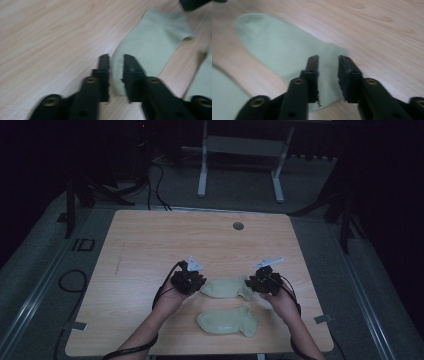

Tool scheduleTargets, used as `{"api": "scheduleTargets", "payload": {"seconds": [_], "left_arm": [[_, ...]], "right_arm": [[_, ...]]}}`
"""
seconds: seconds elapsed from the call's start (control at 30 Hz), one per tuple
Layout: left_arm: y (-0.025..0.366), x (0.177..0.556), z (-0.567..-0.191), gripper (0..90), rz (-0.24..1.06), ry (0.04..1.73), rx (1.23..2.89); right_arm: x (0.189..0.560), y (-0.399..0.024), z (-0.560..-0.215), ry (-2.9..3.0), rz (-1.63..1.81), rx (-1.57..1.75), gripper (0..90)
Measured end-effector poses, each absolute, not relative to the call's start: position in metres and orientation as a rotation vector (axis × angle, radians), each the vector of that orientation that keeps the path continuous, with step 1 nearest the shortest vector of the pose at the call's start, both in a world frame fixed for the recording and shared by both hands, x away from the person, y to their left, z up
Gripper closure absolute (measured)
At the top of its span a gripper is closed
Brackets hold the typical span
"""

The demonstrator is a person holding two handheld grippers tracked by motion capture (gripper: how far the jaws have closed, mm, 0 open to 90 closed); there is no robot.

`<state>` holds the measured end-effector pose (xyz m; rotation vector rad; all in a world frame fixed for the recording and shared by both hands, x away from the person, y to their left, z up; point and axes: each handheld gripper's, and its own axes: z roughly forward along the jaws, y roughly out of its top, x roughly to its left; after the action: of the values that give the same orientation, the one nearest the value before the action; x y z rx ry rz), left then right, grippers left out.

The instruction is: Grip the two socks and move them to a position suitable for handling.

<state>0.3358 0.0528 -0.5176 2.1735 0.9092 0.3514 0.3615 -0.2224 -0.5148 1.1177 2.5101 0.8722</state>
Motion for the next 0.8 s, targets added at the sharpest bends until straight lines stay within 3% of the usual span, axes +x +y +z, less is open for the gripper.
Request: {"api": "scheduleTargets", "payload": {"seconds": [0.07,0.27,0.8], "left_arm": [[0.043,0.332,-0.522,86.6,0.332,0.883,2.200],[0.028,0.337,-0.546,86.7,0.322,0.896,2.279],[0.049,0.340,-0.556,86.6,0.331,0.985,2.263]], "right_arm": [[0.355,-0.217,-0.518,2.531,0.857,1.097,75.5],[0.347,-0.210,-0.540,2.550,0.805,1.107,75.8],[0.365,-0.219,-0.545,2.587,0.800,1.083,72.1]]}}
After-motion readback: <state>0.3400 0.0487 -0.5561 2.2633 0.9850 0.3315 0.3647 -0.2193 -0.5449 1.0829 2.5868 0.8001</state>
